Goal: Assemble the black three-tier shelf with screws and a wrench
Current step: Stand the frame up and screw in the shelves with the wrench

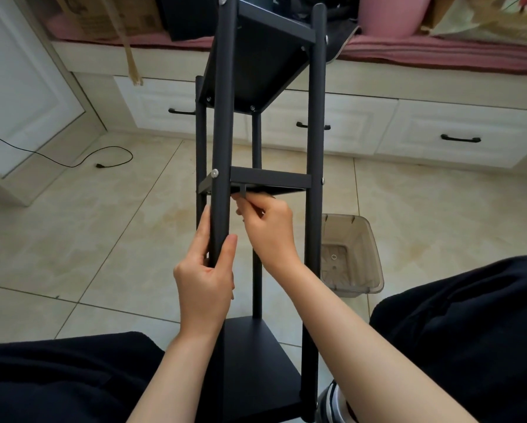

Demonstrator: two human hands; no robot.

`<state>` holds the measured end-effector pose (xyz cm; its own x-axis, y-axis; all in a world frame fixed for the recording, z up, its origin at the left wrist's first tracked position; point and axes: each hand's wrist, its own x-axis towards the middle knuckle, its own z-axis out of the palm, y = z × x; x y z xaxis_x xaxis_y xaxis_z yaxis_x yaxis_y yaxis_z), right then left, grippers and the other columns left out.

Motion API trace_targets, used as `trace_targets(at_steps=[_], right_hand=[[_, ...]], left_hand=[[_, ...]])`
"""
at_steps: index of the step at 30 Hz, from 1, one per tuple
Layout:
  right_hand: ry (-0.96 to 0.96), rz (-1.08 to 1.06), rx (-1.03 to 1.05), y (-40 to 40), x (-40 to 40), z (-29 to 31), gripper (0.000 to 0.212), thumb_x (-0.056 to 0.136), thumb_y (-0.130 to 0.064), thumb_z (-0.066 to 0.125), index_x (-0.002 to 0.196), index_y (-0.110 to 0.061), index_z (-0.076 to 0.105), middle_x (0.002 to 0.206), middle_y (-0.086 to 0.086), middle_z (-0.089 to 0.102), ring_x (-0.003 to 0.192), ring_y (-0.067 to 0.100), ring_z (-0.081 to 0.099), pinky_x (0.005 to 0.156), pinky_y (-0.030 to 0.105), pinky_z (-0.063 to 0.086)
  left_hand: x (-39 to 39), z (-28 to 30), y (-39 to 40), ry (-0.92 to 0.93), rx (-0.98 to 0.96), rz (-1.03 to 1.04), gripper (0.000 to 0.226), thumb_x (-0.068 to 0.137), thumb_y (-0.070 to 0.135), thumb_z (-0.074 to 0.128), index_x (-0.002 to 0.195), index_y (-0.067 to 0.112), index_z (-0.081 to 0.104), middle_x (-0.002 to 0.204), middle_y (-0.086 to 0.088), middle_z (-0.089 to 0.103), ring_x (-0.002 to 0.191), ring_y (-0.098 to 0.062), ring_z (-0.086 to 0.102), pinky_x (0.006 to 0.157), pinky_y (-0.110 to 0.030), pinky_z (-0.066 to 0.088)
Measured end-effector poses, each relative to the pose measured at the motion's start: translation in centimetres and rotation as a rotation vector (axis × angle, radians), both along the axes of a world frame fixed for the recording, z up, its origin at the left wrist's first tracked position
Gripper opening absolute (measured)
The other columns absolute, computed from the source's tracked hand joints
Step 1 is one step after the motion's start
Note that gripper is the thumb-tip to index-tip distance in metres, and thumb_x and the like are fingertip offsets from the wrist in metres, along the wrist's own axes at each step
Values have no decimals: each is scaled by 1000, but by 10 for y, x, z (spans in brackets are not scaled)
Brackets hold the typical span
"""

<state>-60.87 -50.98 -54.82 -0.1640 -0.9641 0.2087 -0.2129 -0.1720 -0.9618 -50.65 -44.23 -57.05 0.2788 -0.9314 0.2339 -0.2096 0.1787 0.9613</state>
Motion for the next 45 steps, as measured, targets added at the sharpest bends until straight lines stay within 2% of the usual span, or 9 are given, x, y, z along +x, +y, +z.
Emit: trace_targets(at_steps=[2,6,8,15,20,25,32,37,45], right_hand=[[-2,13,40,5,-5,3,17,98,-15,59,100,-11,76,83,7,72,78,22,64,76,37,52],[56,46,118,9,-15,8,21,99,-18,56,103,-12,76,70,-15,64,66,5,58,64,19,48],[79,55,142,9,-19,12,22,98,-17,55,101,-13,76,59,-14,57,57,2,51,60,18,41],[162,105,161,8,-23,35,21,96,-17,56,97,-12,77,68,-5,64,62,8,56,62,26,48],[208,124,163,5,-26,38,20,96,-17,58,99,-10,76,63,-11,59,57,2,53,53,7,37],[204,123,146,8,-23,37,18,97,-17,60,103,-12,77,79,1,72,75,16,66,70,27,55],[166,55,-4,5,-8,16,16,95,-16,64,103,-10,77,82,-8,69,79,6,65,74,17,51],[90,-5,-103,-1,5,-2,14,93,-9,66,101,-5,77,90,3,74,81,6,64,78,15,51],[25,-97,-158,-12,23,-13,16,93,-6,64,84,3,74,80,11,69,73,12,58,69,26,47]], left_hand=[[-1,1,1,2,-9,-1,55,96,29,65,145,44,46,67,-2,62,38,-13,45,40,-22,44],[-1,1,1,2,-16,-9,55,97,27,65,144,46,46,73,4,65,38,-14,45,40,-22,44],[0,0,1,8,-12,-6,54,97,27,65,142,51,47,70,10,65,38,-15,45,39,-24,44],[0,0,1,29,-1,4,54,97,29,66,145,44,48,67,-11,60,38,-16,44,39,-23,44],[0,0,2,34,-11,-6,53,96,31,65,143,50,48,63,-9,58,37,-14,44,39,-22,43],[-1,-1,1,20,-23,-3,55,98,26,65,139,55,46,65,-7,61,37,-14,45,40,-22,44],[-1,0,1,-5,-2,3,55,97,28,64,149,37,47,62,-6,60,38,-16,45,41,-25,44],[-1,-1,1,2,-3,0,54,98,27,64,148,38,47,67,-8,62,38,-16,46,41,-25,44],[-1,-3,3,-3,-11,-12,55,96,33,65,148,41,47,71,1,66,39,-16,46,43,-25,46]])
